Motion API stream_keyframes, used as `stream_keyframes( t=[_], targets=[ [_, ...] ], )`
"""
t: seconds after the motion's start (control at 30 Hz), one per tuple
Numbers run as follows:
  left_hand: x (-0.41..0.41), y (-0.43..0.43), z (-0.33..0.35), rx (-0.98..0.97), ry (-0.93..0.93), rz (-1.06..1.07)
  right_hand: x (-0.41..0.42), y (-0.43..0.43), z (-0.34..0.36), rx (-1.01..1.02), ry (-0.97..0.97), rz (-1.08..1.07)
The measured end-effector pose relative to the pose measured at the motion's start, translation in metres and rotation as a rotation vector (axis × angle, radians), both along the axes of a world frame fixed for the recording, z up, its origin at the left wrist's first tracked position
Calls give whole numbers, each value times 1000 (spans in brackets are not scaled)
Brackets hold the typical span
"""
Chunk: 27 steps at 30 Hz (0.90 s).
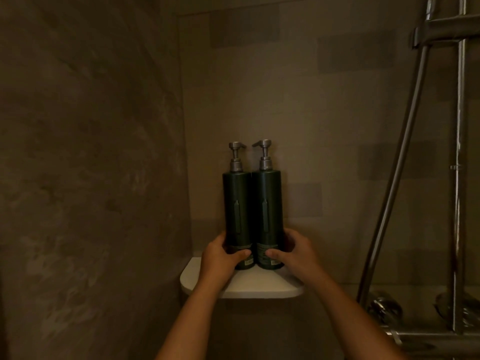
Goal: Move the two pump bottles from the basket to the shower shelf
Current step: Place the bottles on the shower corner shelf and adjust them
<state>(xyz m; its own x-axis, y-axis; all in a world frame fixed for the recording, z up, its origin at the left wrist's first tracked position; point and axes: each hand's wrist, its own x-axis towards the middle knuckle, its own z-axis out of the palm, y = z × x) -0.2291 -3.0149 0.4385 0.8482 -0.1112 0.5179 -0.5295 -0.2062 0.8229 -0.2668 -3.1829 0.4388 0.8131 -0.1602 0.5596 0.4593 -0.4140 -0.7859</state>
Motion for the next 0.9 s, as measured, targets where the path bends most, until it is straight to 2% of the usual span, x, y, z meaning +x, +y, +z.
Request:
stream_keyframes(
  t=[0.3, 0.9],
  targets=[
    [0, 2, -4, -52, 5, -38, 2, -2, -4, 15, 9, -14],
    [-4, 2, 0, -34, 2, -43, 2, -1, -5, 39, 15, -19]
  ],
)
